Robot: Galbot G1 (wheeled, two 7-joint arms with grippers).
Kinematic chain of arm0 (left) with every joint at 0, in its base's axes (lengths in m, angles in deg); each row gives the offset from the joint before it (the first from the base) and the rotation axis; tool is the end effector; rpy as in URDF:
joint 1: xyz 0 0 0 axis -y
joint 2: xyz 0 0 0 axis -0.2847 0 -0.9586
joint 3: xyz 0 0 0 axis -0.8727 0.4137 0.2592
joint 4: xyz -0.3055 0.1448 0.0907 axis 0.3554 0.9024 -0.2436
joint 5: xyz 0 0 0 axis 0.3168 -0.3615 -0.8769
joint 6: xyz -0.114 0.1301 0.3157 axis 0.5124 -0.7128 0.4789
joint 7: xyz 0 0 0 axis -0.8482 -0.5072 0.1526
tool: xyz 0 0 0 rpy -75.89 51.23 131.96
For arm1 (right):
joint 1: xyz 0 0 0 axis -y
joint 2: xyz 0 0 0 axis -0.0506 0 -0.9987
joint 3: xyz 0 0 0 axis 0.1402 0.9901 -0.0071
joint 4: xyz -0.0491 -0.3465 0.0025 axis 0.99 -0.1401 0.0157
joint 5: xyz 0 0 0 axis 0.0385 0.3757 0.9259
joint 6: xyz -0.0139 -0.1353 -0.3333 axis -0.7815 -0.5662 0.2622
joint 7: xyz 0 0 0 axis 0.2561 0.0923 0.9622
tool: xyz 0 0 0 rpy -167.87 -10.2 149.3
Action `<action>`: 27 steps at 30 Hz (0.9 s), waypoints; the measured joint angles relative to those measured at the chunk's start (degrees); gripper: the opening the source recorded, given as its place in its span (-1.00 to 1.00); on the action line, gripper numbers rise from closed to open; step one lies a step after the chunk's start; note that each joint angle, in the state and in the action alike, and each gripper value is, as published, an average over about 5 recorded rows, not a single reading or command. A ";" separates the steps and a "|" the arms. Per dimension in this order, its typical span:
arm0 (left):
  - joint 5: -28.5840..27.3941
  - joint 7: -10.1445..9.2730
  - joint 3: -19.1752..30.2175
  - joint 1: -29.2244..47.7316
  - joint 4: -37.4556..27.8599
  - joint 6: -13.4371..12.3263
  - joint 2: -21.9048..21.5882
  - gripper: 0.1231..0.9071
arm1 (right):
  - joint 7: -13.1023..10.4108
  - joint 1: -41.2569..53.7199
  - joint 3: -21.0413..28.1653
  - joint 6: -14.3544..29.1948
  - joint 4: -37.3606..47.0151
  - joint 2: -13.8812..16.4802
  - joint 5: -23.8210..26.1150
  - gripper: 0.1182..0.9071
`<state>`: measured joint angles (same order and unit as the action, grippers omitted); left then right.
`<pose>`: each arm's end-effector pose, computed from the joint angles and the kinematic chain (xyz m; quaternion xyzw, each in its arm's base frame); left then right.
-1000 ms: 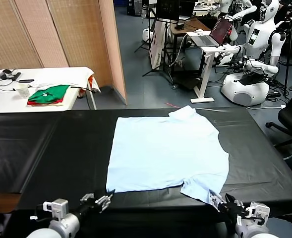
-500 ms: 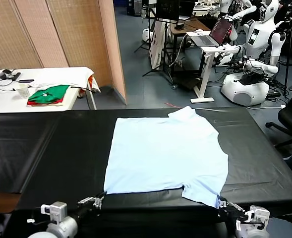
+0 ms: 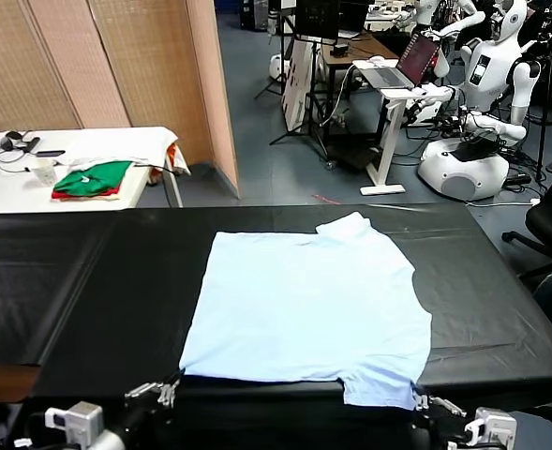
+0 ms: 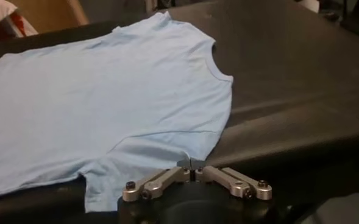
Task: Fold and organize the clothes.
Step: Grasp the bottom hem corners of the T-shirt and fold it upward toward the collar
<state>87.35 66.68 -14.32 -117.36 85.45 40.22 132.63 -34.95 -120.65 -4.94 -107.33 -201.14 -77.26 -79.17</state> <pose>0.1294 0.0654 -0.2323 -0.1177 -0.9594 0.0733 0.2457 0.1709 -0.0747 -0.2139 0.0208 -0.9654 -0.0434 0.2562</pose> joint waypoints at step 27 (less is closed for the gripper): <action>-3.30 0.39 7.97 25.15 -19.76 -3.81 -1.71 -0.94 | 1.89 27.62 15.13 3.11 24.35 6.86 7.27 -0.94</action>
<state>84.04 67.06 -6.34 -92.21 65.69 36.42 130.91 -33.06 -93.03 10.18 -104.22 -176.79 -70.40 -71.91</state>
